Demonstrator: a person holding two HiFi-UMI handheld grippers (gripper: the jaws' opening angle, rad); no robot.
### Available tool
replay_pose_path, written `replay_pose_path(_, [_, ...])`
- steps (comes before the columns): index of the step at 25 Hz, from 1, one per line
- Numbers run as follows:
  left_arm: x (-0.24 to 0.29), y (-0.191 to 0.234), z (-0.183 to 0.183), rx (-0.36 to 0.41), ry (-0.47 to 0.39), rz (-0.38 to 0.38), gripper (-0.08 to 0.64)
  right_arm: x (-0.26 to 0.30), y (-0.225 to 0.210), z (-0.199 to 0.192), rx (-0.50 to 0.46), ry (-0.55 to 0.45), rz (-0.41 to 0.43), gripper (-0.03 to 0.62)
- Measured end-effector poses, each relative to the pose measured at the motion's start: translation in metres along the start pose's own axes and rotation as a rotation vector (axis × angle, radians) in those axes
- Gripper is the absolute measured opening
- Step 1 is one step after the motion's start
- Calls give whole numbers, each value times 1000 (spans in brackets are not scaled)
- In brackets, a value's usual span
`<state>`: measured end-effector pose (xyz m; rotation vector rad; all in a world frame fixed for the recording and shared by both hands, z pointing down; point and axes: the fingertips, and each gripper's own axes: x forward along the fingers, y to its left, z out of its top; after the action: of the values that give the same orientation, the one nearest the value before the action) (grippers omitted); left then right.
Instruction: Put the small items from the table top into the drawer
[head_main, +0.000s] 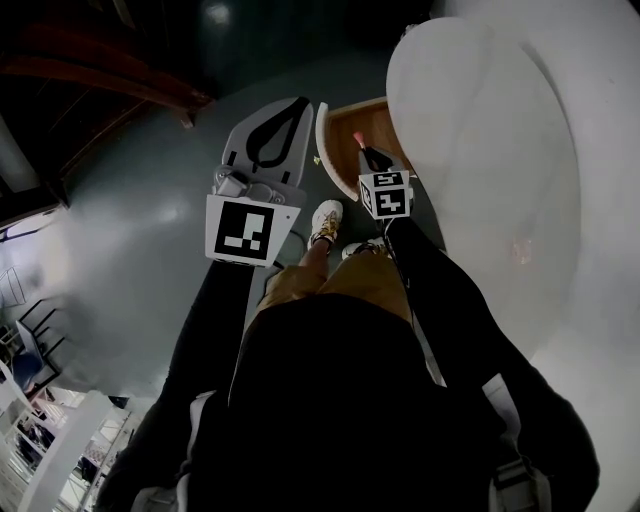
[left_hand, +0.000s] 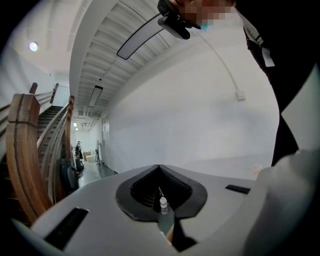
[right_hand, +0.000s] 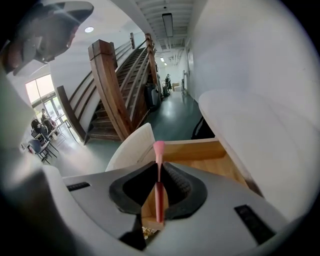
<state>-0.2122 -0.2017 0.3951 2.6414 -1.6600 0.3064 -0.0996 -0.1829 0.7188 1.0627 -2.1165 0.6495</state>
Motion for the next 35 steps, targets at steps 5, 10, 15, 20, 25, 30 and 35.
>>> replay_pose_path(5, [0,0,-5,-7,2,3,15,6,2,-4,-13,20,17,64])
replay_pose_path(10, [-4,2,-7,-18,9,13,15,7,8,-7,-48,34,34,77])
replay_pose_path(15, [-7,3,-9,-24,11,18,15,6,11,-20,-69,76,34,170])
replay_pose_path(20, [-6,3,-7,-26,5,14,15,3,9,-23,-63,76,25,170])
replay_pose_path(25, [-3,1,-8,-25,1,5,15,1,7,-23,-58,68,18,170])
replay_pose_path(30, [-2,-5,-6,-19,-14,-7,15,-13,8,-11,-56,6,13,169])
replay_pose_path(35, [1,-7,3,-18,-28,-33,15,-43,15,34,-71,-126,-5,169])
